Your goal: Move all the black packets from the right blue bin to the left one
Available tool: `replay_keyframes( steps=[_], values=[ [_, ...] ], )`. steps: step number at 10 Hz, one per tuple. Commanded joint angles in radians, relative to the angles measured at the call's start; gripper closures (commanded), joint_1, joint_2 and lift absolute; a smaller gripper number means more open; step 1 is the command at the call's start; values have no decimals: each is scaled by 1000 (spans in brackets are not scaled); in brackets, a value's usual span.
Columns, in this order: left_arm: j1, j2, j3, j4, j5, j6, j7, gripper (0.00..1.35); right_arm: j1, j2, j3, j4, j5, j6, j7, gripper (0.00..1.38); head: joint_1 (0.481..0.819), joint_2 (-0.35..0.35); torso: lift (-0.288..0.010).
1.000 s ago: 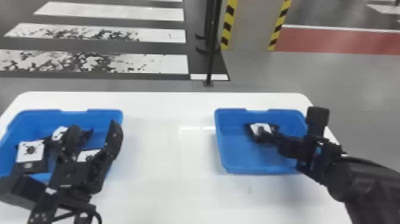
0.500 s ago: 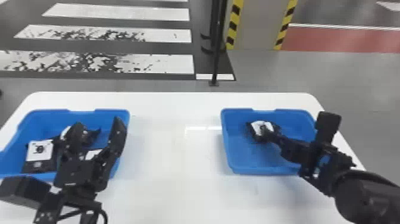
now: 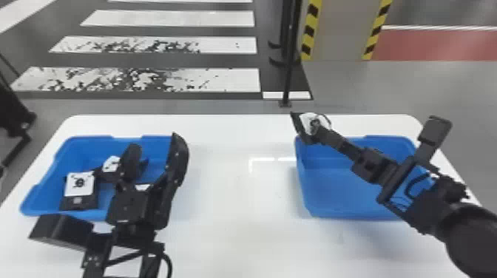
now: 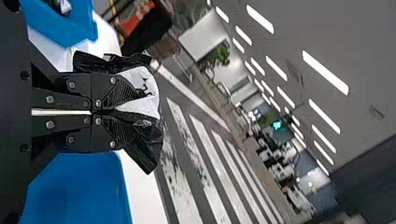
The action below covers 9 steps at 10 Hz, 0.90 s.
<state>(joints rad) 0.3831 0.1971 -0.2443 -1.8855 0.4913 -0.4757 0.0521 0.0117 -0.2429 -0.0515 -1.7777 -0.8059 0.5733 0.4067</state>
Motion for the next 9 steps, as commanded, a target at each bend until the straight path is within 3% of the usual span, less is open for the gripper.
replay_keyframes(
  steps=[1,3,7,9],
  values=[
    [-15,19,-67,-35,55,26,0,225,-58,-12,87,39,-97,26,54,1181,695,24,-168],
    [-35,30,-119,-45,73,66,-11,225,-142,-27,199,127,-163,45,158,1181,695,67,-168],
    [-44,33,-131,-45,73,95,-15,225,-166,-38,396,127,-231,60,156,1181,695,141,-168],
    [-47,33,-131,-45,61,120,-15,225,-176,-41,434,125,-257,60,153,1181,695,184,-168]
  ],
)
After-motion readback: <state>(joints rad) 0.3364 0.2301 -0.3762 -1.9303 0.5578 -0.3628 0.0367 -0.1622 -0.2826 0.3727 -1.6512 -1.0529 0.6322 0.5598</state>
